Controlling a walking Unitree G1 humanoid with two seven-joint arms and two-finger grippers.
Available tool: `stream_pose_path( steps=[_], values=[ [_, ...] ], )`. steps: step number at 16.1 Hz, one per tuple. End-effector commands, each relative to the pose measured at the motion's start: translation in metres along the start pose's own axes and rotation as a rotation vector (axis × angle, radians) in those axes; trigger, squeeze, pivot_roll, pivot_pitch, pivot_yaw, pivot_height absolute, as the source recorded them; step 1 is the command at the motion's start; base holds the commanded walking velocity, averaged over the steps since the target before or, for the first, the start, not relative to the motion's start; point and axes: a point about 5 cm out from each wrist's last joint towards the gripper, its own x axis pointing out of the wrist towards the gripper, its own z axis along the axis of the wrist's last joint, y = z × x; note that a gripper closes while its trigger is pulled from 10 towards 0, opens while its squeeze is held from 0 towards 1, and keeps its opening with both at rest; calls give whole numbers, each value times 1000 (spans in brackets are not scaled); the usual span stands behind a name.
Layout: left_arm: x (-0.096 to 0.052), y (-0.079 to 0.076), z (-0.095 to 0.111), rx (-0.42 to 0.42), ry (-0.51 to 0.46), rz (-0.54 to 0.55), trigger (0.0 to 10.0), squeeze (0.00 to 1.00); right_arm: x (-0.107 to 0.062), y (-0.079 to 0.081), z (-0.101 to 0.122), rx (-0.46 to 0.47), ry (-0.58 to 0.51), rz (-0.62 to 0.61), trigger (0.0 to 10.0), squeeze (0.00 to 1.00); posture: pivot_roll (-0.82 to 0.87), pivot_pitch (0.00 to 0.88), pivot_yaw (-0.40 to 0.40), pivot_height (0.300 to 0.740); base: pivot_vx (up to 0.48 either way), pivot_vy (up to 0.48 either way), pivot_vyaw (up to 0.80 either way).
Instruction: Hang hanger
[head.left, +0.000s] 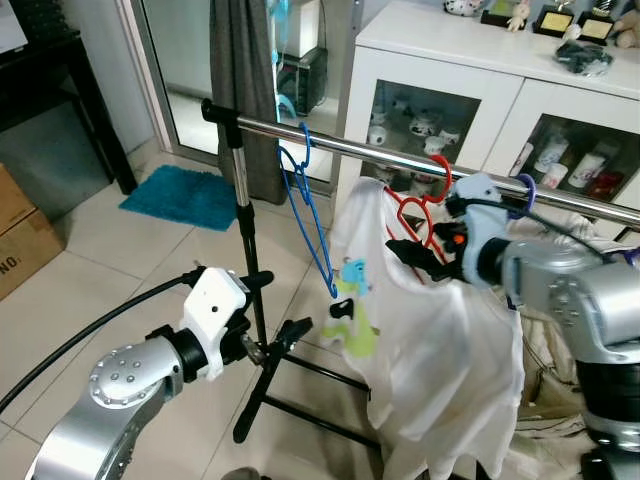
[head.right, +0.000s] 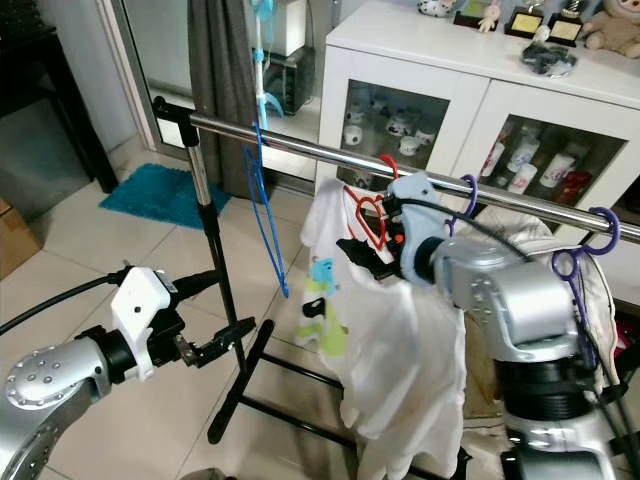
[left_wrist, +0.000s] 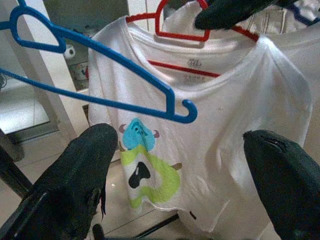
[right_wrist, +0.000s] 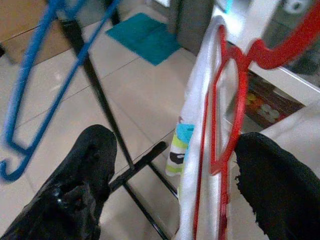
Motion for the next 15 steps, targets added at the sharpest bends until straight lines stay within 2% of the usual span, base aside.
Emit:
stream_pose_path(
  steps=[1, 10, 15],
  values=[
    [1, -3, 4, 11, -20, -22, 10000, 0, 0, -7, 3, 16, -27, -55, 0, 0, -33, 0, -24, 740, 0, 0, 0],
    [0, -2, 1, 16, -7, -16, 10000, 0, 2, -18, 2, 28, -7, -121, 0, 0, -33, 0, -32, 740, 0, 0, 0],
    [0, -2, 0, 20, 0, -15, 10000, 0, 4, -18, 0, 24, 15, -134, 0, 0, -31, 0, -38, 740, 0, 0, 0]
  ],
)
